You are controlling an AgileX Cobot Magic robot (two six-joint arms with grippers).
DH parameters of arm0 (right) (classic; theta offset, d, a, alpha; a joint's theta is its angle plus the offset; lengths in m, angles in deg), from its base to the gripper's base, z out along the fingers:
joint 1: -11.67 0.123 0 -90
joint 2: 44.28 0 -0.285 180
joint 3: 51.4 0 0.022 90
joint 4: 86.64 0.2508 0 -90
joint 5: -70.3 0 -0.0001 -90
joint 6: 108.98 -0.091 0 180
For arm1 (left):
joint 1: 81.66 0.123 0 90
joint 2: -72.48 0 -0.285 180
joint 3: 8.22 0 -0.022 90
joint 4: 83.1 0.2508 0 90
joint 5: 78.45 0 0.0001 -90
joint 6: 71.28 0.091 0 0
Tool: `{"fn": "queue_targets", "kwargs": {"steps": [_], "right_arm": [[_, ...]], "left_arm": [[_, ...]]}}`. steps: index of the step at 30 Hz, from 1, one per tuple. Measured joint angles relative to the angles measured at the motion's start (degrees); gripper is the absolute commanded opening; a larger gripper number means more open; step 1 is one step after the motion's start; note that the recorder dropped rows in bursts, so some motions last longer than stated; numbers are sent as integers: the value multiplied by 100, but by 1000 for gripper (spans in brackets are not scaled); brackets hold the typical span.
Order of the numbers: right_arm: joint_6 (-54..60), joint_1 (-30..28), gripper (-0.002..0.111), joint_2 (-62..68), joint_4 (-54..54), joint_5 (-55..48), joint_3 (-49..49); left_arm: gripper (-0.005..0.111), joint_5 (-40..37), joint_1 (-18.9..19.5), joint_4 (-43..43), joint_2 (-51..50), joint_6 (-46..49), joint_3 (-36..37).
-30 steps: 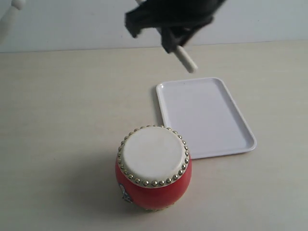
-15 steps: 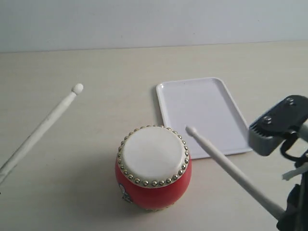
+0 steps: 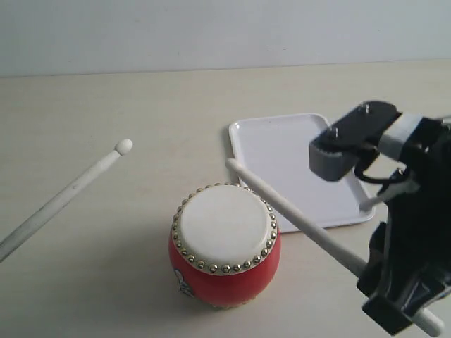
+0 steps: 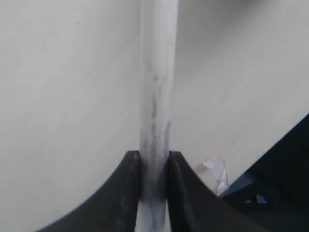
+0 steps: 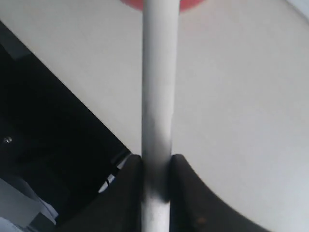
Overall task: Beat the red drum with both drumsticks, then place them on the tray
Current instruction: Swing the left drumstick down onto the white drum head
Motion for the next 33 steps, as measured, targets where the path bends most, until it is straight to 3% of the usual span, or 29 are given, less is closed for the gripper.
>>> {"fn": "queue_targets", "kwargs": {"steps": [3,11,20,29,33], "right_arm": [[10,0,0,53,50,35,92],[162,0,0,821,-165,3,-836],[115,0,0,-46,-263,40,-161],[-174,0,0,-708,-291,5,-56],[-209,0,0,-812,-140,6,-56]], "left_arm": [[0,105,0,0,0,0,0],[0,153,0,15,0,0,0],[0,-58,-31,15,-208,115,-319],[0,47,-1008,38,-1488,270,-348],[0,199,-1129,141,-2382,306,-352]]}}
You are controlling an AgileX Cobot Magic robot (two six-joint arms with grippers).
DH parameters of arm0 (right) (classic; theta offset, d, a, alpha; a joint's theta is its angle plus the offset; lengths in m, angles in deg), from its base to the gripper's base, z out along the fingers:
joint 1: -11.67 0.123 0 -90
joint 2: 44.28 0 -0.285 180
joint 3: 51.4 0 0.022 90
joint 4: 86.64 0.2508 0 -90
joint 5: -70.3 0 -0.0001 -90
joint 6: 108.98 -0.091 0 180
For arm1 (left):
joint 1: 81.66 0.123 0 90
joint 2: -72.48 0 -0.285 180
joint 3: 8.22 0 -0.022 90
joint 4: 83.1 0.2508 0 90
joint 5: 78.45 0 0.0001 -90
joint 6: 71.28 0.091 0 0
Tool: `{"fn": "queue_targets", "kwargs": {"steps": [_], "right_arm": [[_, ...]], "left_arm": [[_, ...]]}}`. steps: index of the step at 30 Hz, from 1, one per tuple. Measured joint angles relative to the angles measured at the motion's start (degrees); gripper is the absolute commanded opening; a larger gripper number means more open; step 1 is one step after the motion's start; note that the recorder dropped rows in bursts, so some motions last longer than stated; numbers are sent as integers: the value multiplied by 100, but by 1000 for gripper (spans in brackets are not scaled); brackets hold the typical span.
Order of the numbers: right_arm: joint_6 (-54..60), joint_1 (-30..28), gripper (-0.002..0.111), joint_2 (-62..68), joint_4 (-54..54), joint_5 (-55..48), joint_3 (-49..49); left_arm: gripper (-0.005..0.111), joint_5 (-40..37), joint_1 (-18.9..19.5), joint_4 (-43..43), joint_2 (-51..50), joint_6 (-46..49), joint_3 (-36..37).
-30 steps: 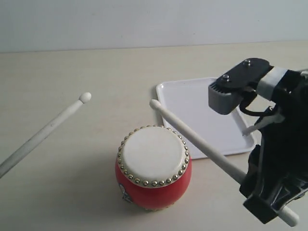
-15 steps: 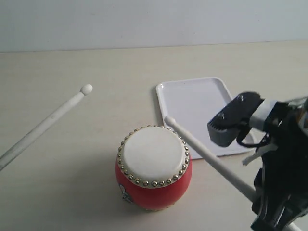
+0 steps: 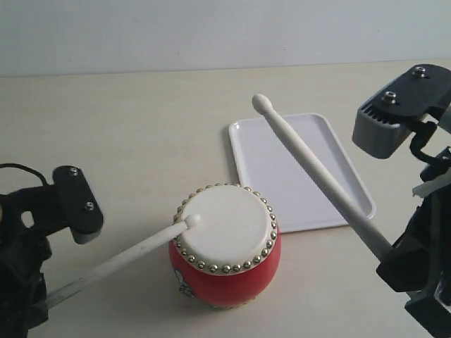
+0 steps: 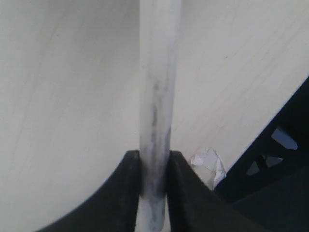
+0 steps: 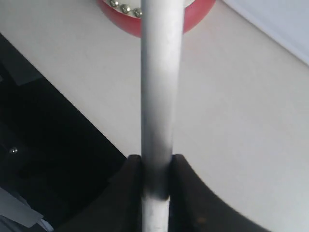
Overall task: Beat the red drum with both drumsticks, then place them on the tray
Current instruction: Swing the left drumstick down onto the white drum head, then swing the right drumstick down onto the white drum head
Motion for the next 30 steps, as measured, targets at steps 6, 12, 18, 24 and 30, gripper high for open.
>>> {"fn": "queue_targets", "kwargs": {"steps": [6,12,18,24,30], "right_arm": [[-10,0,0,141,102,0,-41],[337,0,0,1611,112,-26,-1024],[230,0,0,1151,56,30,-205],[-90,0,0,32,115,42,557],[-355,0,0,-750,274,16,748]], "left_arm": [[0,-314,0,100,573,-169,-415],[0,-627,0,253,2506,-632,-535],[0,-869,0,300,2714,-681,-535],[0,-605,0,300,1782,-484,-535],[0,-290,0,41,197,171,-535]]}}
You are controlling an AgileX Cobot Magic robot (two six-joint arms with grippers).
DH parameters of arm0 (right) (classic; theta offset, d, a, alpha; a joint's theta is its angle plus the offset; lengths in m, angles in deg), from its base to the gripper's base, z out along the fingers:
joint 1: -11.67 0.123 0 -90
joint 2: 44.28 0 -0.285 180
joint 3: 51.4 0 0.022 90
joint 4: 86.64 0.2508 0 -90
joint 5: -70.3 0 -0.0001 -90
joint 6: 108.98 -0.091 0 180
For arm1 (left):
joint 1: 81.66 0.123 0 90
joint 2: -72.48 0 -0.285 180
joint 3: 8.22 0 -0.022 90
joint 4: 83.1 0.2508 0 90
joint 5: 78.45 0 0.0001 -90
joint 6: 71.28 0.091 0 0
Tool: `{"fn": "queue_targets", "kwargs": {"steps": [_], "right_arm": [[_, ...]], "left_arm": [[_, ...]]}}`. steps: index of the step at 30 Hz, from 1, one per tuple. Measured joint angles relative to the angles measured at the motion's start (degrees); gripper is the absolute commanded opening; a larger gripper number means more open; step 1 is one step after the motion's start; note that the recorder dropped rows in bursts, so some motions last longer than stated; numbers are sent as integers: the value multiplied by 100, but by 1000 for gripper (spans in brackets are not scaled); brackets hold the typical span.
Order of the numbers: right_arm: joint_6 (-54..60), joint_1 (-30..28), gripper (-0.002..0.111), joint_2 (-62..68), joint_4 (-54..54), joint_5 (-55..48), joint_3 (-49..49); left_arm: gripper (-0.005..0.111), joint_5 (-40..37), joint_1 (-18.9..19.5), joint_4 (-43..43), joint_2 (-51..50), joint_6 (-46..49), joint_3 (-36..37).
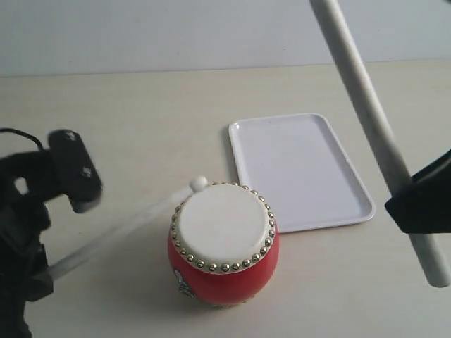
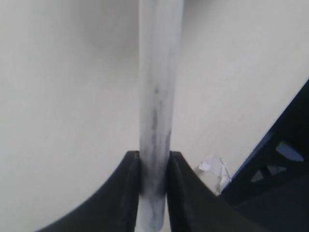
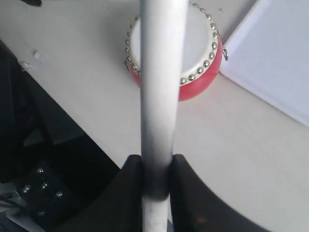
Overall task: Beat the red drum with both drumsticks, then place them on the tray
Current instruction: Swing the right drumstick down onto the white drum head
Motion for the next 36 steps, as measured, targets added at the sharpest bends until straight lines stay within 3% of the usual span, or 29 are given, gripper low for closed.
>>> {"fn": "queue_targets", "kwargs": {"steps": [4,9,15,27,31,36], "right_arm": [[-99,0,0,-262,0,-13,0],[-99,0,0,-337,52,-23,0],[57,0,0,202,87,-47,-14],[699,0,0,3144,89,-26,-1068],[736,0,0,3079,89,-23,-925],[533,0,0,2011,89,28,-486]], "left_arm": [[0,0,0,0,-861,164,0],[0,-275,0,22,-983,177,-245],[0,-433,0,61,138,-75,-471],[0,-528,0,61,2740,-828,-480],[0,-582,0,113,2947,-847,-480],[0,-591,0,289,2534,-834,-480]]}}
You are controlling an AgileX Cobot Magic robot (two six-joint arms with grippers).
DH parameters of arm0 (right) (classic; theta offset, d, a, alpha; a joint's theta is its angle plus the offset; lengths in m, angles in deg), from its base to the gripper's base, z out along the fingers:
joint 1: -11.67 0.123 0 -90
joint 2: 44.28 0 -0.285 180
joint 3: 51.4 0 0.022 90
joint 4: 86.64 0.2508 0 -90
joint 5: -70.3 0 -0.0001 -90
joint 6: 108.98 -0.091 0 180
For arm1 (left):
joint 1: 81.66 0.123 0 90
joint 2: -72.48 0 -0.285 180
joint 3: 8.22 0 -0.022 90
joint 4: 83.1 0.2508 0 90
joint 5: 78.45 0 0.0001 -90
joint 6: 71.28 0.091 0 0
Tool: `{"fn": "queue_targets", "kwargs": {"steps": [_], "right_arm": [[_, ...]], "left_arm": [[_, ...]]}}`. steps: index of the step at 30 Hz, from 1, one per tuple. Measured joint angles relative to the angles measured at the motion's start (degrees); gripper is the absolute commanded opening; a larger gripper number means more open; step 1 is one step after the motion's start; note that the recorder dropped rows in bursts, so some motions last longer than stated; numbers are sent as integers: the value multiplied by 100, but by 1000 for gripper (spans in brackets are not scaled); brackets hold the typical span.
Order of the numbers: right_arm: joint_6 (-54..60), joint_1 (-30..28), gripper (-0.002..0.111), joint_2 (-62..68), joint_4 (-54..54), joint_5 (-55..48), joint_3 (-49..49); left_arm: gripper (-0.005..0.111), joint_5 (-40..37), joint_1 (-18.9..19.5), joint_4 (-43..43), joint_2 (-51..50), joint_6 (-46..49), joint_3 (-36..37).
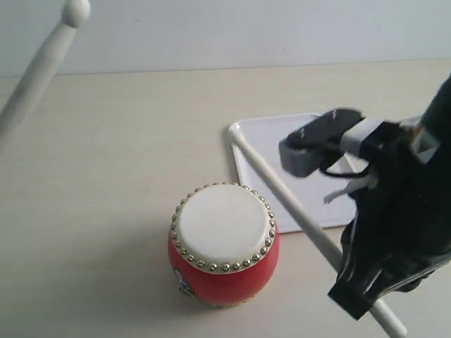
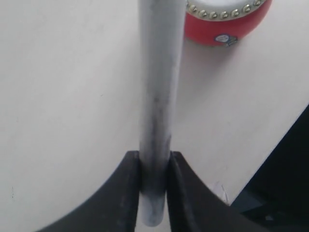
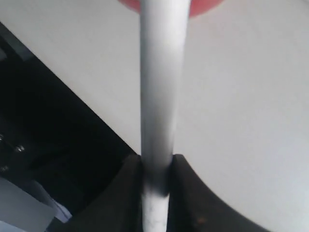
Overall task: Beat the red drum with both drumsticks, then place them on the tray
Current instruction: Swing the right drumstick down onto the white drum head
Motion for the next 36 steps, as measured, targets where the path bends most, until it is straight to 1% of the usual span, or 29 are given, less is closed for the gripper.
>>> {"fn": "queue_targets", "kwargs": {"steps": [4,10,14,17,20,24,31,36], "right_arm": [[-313,0,0,-968,0,-11,228],[-712,0,0,-2064,39,-33,285],[-788,0,0,-2403,123,-46,285],[-800,0,0,-2442,173,-68,285],[-800,0,0,-2361,211,-68,285],[-632,0,0,-1908,236,-68,258],[-160,0,0,-176,190,-57,-540],[-85,0,0,1061,-288,-59,-732]], "left_arm": [[0,9,0,-27,-854,229,0],[0,349,0,-622,-2629,880,37],[0,132,0,-467,-3808,983,101],[0,95,0,-331,-4127,895,35],[0,72,0,-279,-3904,819,-125],[0,83,0,-216,-2980,666,-231],[0,49,0,-204,-1127,171,-252],[0,39,0,-223,-88,-54,-252]]}}
